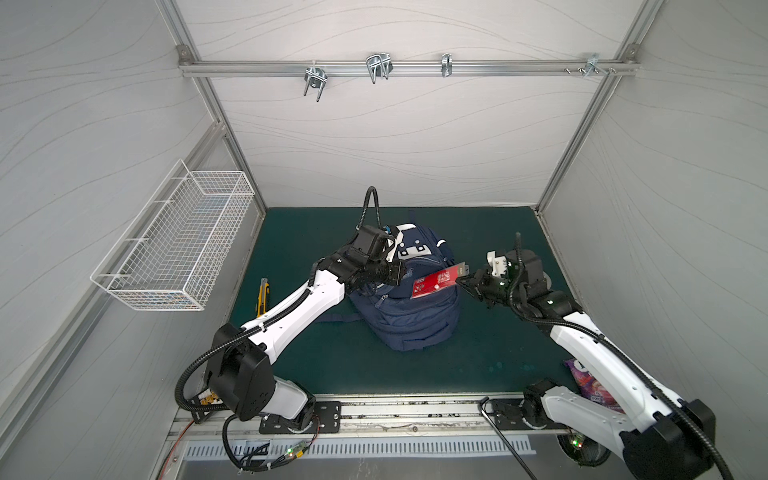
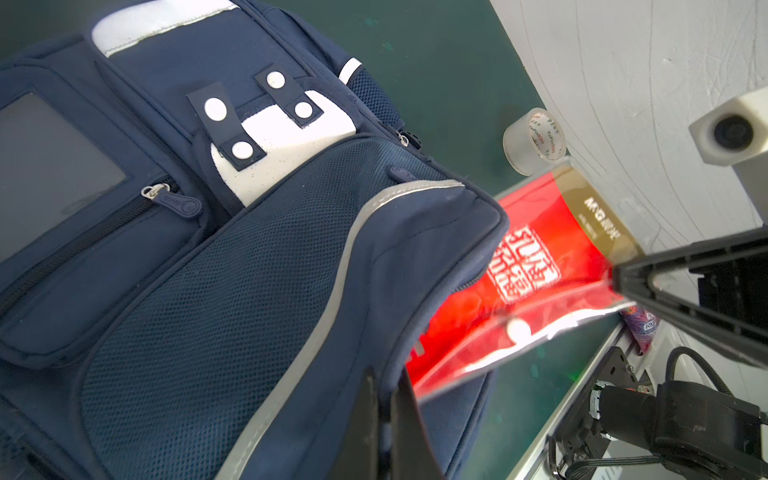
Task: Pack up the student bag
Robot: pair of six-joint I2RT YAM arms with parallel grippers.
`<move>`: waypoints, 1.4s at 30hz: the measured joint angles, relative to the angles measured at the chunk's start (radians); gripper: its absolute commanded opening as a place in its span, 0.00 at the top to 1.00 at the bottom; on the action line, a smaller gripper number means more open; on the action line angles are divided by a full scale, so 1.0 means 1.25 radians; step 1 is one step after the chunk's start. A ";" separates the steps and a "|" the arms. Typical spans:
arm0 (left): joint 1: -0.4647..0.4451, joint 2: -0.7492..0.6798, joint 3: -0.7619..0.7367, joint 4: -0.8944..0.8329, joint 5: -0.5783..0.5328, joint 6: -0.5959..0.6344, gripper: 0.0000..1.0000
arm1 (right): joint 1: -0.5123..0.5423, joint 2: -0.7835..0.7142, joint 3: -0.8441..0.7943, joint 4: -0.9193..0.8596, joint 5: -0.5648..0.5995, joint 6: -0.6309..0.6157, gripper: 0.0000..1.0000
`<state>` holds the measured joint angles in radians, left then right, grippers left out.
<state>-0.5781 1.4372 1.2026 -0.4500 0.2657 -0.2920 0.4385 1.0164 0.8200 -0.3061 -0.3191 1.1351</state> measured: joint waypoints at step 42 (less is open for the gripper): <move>-0.017 -0.036 -0.068 0.045 0.003 0.000 1.00 | 0.191 0.428 0.143 0.161 0.100 0.090 1.00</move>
<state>-0.5995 1.3918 1.1172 -0.3935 0.2699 -0.2924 0.6773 1.5520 0.9989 -0.1051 -0.1940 1.2476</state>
